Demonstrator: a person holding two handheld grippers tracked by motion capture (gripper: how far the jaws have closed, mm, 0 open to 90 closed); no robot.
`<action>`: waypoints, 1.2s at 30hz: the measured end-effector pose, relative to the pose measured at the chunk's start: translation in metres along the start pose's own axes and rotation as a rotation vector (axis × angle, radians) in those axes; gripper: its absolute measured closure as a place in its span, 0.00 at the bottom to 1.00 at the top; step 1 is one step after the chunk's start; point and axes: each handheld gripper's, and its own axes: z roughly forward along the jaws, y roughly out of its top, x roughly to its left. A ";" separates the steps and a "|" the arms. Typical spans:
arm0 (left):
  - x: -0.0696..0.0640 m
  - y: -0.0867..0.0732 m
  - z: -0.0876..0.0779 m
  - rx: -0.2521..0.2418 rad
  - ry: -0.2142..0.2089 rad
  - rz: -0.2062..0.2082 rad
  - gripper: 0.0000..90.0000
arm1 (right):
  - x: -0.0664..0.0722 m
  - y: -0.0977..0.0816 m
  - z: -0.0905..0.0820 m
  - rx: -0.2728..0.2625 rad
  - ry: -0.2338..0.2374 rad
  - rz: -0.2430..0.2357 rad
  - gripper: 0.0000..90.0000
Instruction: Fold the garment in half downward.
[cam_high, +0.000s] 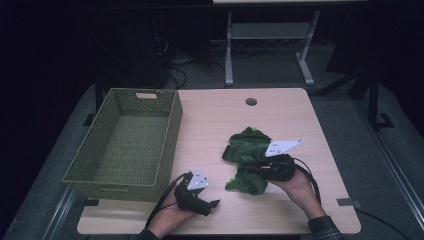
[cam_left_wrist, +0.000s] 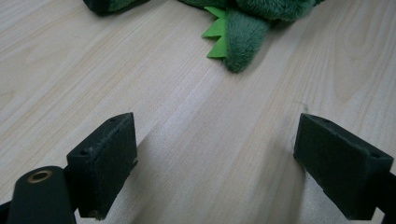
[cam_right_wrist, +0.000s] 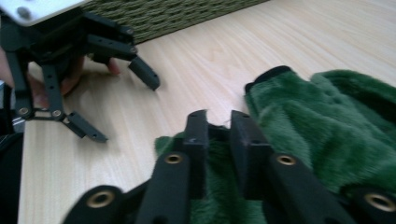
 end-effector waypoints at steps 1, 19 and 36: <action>0.000 0.000 0.000 0.000 0.000 0.000 0.14 | -0.001 0.000 0.000 0.008 -0.014 0.011 0.94; -0.001 0.000 0.000 0.002 0.001 -0.002 0.14 | -0.009 -0.018 0.043 0.183 -0.003 0.041 1.00; -0.001 0.012 0.004 0.058 -0.013 0.008 0.15 | -0.011 -0.013 0.012 0.058 -0.065 0.070 0.76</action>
